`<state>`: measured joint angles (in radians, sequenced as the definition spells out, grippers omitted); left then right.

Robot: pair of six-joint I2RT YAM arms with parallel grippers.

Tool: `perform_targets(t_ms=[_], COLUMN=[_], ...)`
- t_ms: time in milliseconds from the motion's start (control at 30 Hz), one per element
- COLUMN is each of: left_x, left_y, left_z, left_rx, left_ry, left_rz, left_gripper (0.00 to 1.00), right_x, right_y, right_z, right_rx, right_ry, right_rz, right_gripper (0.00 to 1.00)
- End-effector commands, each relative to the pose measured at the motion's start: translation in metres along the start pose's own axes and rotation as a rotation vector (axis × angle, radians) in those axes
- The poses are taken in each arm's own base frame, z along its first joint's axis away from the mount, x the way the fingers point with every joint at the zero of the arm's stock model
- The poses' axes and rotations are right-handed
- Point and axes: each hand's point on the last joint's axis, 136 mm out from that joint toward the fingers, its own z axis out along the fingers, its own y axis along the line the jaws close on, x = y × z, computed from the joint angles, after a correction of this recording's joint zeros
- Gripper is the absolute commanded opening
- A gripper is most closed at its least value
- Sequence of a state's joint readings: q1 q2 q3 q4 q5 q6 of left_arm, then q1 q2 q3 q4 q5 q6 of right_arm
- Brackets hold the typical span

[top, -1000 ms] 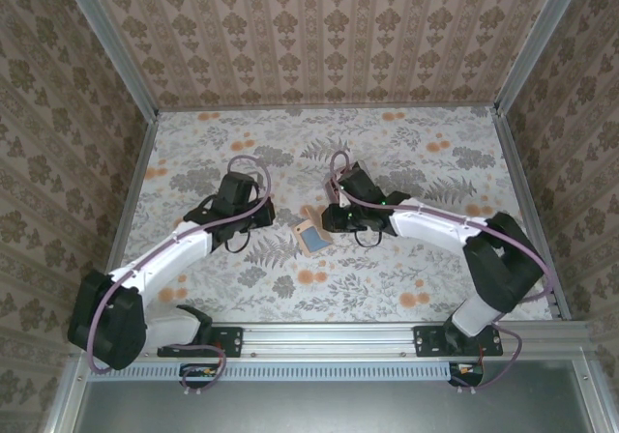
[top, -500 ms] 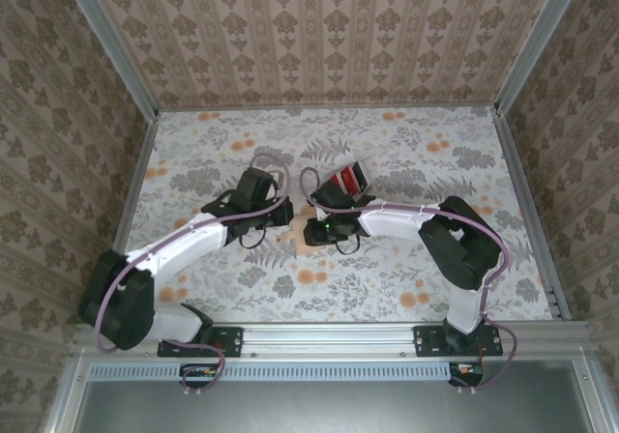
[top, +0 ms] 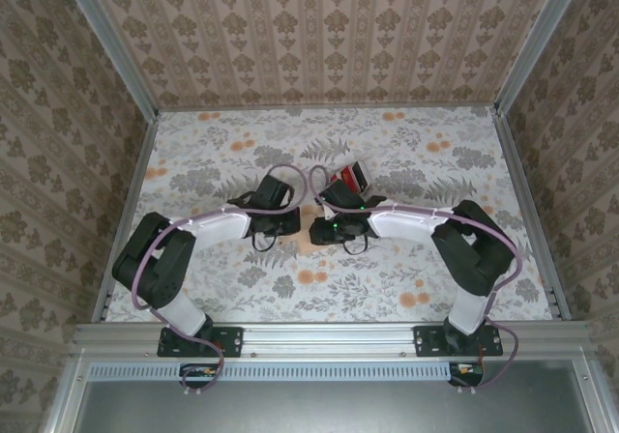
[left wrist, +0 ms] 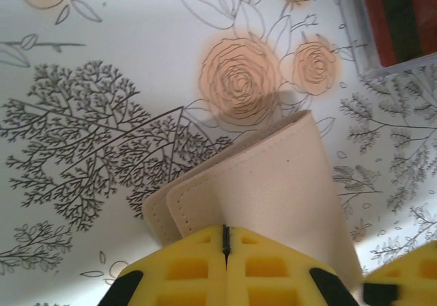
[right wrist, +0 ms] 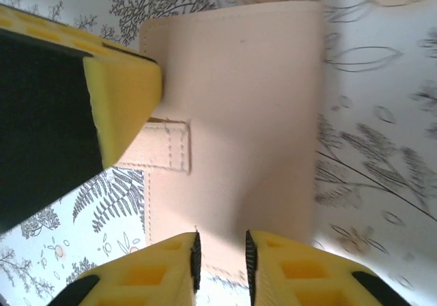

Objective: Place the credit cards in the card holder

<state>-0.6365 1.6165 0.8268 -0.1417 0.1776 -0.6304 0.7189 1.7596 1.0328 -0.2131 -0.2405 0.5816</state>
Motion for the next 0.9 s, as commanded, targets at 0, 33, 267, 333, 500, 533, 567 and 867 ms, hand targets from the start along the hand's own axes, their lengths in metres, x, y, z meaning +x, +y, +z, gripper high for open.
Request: perform_targets(t_ms=[0, 33, 267, 333, 500, 533, 567, 867], left_x=[0.023, 0.028, 0.054, 0.056, 0.054, 0.053, 0.050, 0.032], left_y=[0.020, 0.022, 0.040, 0.040, 0.038, 0.037, 0.036, 0.037], left_z=[0.001, 0.002, 0.010, 0.012, 0.011, 0.010, 0.009, -0.014], left_rx=[-0.053, -0.049, -0.073, -0.071, -0.075, -0.078, -0.077, -0.126], left_ry=[0.026, 0.034, 0.054, 0.063, 0.061, 0.062, 0.059, -0.008], left_rz=[-0.042, -0.052, -0.102, -0.109, -0.093, -0.089, -0.083, -0.044], left_gripper=[0.00, 0.00, 0.00, 0.00, 0.00, 0.00, 0.00, 0.00], right_x=[-0.008, -0.008, 0.000, 0.002, 0.004, 0.004, 0.003, -0.008], right_y=[-0.020, -0.026, -0.005, 0.005, 0.025, 0.027, 0.028, -0.009], right_z=[-0.014, -0.013, 0.020, 0.028, 0.035, 0.035, 0.034, -0.022], right_rx=[0.029, 0.031, -0.169, -0.213, -0.245, -0.249, -0.251, 0.035], right_ry=[-0.046, -0.043, 0.034, 0.052, 0.064, 0.066, 0.064, -0.065], right_rz=[0.050, 0.069, 0.182, 0.192, 0.162, 0.158, 0.155, 0.013], right_gripper=[0.35, 0.41, 0.55, 0.55, 0.49, 0.45, 0.39, 0.16])
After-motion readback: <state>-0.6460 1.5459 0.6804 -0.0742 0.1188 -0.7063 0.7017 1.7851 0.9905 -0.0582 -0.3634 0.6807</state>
